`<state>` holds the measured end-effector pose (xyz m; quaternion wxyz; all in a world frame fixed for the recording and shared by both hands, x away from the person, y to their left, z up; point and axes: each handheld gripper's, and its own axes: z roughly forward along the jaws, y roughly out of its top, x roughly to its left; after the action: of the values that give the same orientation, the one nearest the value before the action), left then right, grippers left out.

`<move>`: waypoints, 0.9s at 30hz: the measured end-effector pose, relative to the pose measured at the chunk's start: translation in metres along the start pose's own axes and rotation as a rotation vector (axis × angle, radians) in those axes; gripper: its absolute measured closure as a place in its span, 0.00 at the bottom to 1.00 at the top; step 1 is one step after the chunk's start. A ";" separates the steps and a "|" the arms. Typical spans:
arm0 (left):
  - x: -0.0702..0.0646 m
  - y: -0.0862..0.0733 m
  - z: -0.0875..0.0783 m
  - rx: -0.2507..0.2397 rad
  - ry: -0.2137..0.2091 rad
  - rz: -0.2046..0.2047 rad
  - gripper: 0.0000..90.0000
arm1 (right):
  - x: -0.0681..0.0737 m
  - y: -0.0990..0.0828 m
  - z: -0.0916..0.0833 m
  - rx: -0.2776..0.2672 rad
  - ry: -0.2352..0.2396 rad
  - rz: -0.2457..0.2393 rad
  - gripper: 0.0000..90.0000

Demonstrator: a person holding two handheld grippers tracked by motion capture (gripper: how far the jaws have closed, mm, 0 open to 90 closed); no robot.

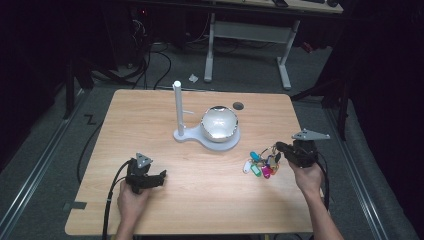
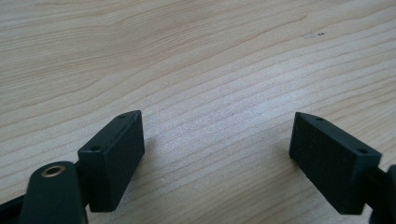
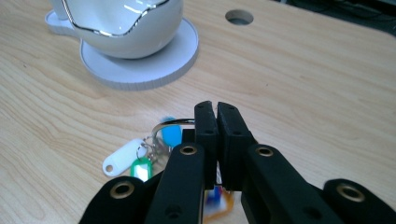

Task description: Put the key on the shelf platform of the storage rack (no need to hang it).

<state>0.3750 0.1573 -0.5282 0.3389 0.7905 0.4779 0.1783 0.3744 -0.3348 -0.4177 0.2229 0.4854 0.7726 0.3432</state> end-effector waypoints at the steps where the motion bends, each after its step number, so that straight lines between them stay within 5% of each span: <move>1: 0.000 0.000 0.000 0.000 0.000 0.000 0.21 | -0.001 0.003 -0.002 -0.006 -0.002 -0.008 0.98; 27: 0.000 0.000 0.000 0.000 0.000 0.000 0.21 | 0.012 0.066 -0.035 0.003 0.081 -0.093 0.98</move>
<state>0.3750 0.1573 -0.5282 0.3389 0.7905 0.4779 0.1783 0.3843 -0.3158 -0.3453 0.2066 0.4349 0.8033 0.3506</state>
